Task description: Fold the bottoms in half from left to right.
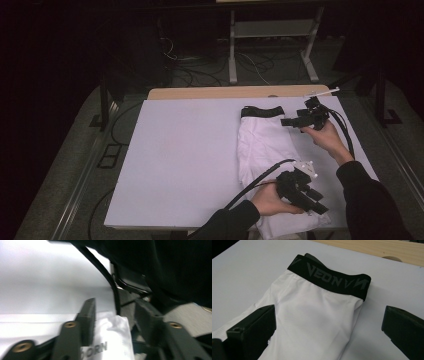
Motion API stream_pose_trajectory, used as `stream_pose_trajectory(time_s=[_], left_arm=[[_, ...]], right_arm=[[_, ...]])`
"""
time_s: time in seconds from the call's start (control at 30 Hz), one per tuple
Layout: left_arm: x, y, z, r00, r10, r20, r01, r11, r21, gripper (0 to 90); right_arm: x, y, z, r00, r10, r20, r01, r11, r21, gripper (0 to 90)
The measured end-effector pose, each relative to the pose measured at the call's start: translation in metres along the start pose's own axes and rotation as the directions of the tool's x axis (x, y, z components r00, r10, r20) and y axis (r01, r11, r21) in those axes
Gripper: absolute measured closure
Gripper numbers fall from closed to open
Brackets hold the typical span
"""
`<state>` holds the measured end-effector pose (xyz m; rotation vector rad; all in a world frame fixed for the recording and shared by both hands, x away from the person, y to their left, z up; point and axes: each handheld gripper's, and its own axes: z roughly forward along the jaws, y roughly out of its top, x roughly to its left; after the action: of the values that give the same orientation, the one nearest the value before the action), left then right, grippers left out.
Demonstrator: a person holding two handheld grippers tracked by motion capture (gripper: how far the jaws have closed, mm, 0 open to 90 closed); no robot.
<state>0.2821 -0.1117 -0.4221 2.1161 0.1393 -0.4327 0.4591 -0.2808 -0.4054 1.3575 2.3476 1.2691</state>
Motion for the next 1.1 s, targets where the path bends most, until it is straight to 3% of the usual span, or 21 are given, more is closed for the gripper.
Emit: stream_pose_trajectory(time_s=[0.03,0.1,0.23,0.37,0.47,0.63,0.73,0.9,1.1], left_arm=[[-0.001,0.001,-0.005,0.9992,0.005,-0.039,-0.006,0.9998,-0.018,38.7],[0.000,0.002,-0.016,0.9977,0.014,-0.067,-0.018,0.9981,-0.059,30.7],[0.005,0.005,-0.034,0.9946,-0.010,-0.103,-0.001,0.9944,-0.105,20.7],[0.010,0.005,-0.050,0.9862,-0.016,-0.165,-0.005,0.9922,-0.125,9.9],[0.016,0.003,-0.062,0.9756,-0.025,-0.218,-0.005,0.9906,-0.136,1.8],[0.027,-0.003,-0.078,0.9623,-0.051,-0.267,0.015,0.9910,-0.133,0.0],[0.034,-0.009,-0.088,0.9529,-0.079,-0.293,0.034,0.9873,-0.155,0.0],[0.043,-0.016,-0.103,0.9316,-0.102,-0.349,0.036,0.9810,-0.191,0.0],[0.059,-0.021,-0.119,0.9147,-0.141,-0.379,0.059,0.9739,-0.219,0.0]], right_arm=[[0.000,0.000,0.000,1.0000,-0.002,0.001,0.002,1.000,-0.001,0.0],[0.001,0.000,-0.001,1.0000,-0.003,0.000,0.003,1.000,-0.008,0.0],[0.001,0.000,-0.004,1.0000,-0.003,0.000,0.003,1.000,-0.014,0.0],[0.002,0.001,-0.006,1.0000,-0.009,-0.002,0.009,1.000,-0.026,0.0],[0.003,0.001,-0.006,0.9999,-0.011,-0.003,0.011,1.000,-0.027,0.0],[0.003,-0.001,-0.001,0.9999,-0.008,-0.008,0.008,1.000,-0.017,0.0],[0.003,-0.003,0.002,0.9999,-0.007,-0.010,0.007,1.000,-0.011,0.0],[0.004,-0.005,0.005,0.9999,-0.010,-0.009,0.010,1.000,-0.005,0.0],[0.001,-0.006,0.005,0.9999,-0.003,-0.012,0.003,1.000,-0.017,0.0]])
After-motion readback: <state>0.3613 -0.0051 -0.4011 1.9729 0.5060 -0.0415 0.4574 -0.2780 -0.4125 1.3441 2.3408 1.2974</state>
